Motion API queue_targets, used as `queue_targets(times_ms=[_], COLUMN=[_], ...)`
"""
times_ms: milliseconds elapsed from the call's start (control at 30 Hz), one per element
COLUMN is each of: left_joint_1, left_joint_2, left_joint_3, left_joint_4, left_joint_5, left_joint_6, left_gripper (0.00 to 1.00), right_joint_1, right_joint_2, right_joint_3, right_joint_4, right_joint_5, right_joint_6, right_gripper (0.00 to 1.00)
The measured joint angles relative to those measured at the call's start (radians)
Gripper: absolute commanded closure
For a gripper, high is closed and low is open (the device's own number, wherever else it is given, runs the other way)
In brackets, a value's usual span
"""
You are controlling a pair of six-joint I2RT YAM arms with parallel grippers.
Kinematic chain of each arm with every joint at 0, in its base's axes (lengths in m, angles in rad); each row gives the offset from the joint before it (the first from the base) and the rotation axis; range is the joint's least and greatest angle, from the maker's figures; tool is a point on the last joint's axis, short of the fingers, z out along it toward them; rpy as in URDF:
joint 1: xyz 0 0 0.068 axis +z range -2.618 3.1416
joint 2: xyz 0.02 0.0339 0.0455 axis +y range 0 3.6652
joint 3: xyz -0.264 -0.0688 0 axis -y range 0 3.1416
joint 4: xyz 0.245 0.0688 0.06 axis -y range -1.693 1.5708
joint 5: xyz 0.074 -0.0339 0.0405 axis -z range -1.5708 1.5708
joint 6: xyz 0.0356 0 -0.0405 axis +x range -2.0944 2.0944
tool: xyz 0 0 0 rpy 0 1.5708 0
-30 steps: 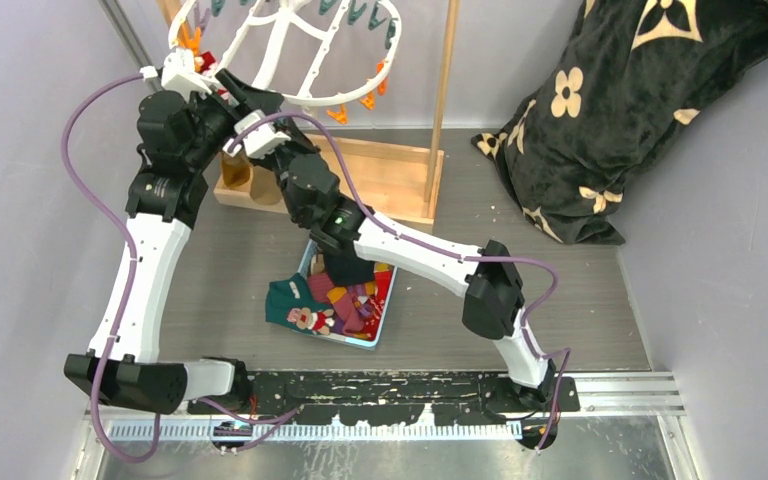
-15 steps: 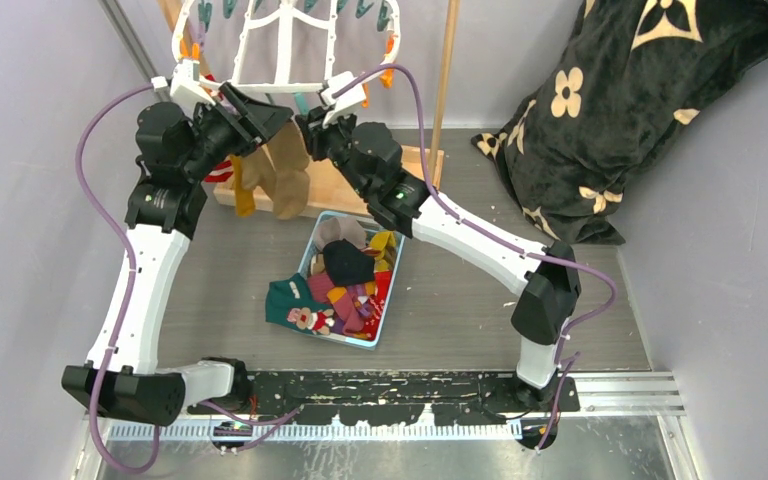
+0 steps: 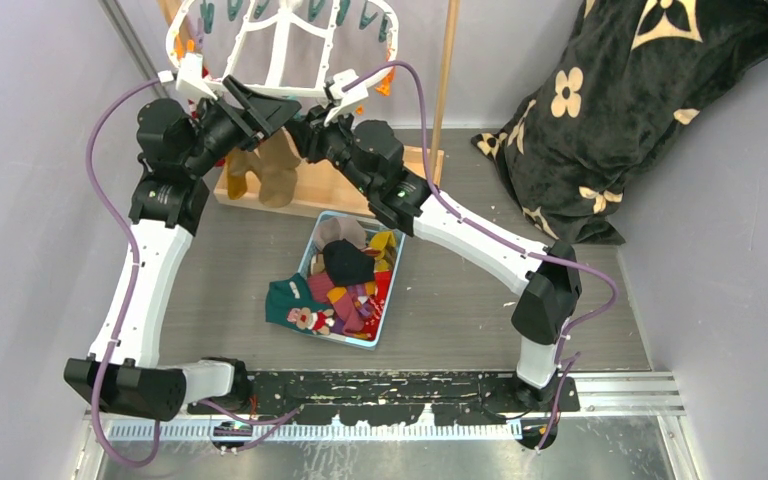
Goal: Clip the socks to the hanger
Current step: Open the clamp at the hanger.
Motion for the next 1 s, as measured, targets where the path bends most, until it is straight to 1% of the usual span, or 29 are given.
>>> queue_targets(times_ms=[133,433,500,600,633,700,733,767,800,933,967,1000], left_joint_1=[0.000,0.000,0.000,0.000,0.000,0.002,0.002,0.002,0.002,0.002,0.002,0.002], left_joint_2=[0.014,0.057,0.065,0.069,0.069,0.070,0.071,0.071,0.072,0.073,0.073,0.073], left_joint_3=[0.000,0.008,0.019,0.027,0.028,0.028,0.028,0.028,0.028,0.028,0.028,0.028], left_joint_4=[0.014,0.045,0.053,0.068,0.067,0.067,0.068,0.068,0.068,0.068,0.068,0.068], left_joint_5=[0.002,0.011,0.016,0.019,0.020,0.023,0.024,0.026,0.026,0.027,0.026,0.024], left_joint_6=[-0.003,-0.003,-0.001,0.000,0.001,0.001,0.000,0.000,0.000,0.000,0.001,0.002], left_gripper=[0.41,0.67,0.70,0.70,0.69,0.61,0.62,0.66,0.72,0.96,0.99,1.00], right_joint_1=[-0.001,-0.006,-0.010,-0.013,-0.013,-0.013,-0.013,-0.013,-0.013,-0.013,-0.013,-0.013], right_joint_2=[0.000,0.000,0.002,0.002,0.002,0.002,0.002,0.002,0.002,0.002,0.002,0.002], right_joint_3=[0.010,0.020,0.029,0.037,0.037,0.037,0.037,0.037,0.037,0.037,0.037,0.037], right_joint_4=[0.000,-0.008,-0.008,-0.008,-0.008,-0.008,-0.009,-0.010,-0.011,-0.014,-0.014,-0.015], right_joint_5=[-0.021,-0.043,-0.044,-0.051,-0.051,-0.051,-0.051,-0.052,-0.052,-0.052,-0.052,-0.052], right_joint_6=[0.032,0.072,0.081,0.082,0.082,0.082,0.082,0.082,0.082,0.082,0.082,0.082], right_gripper=[0.99,0.99,0.99,0.98,0.97,0.97,0.97,0.96,0.93,0.74,0.66,0.58])
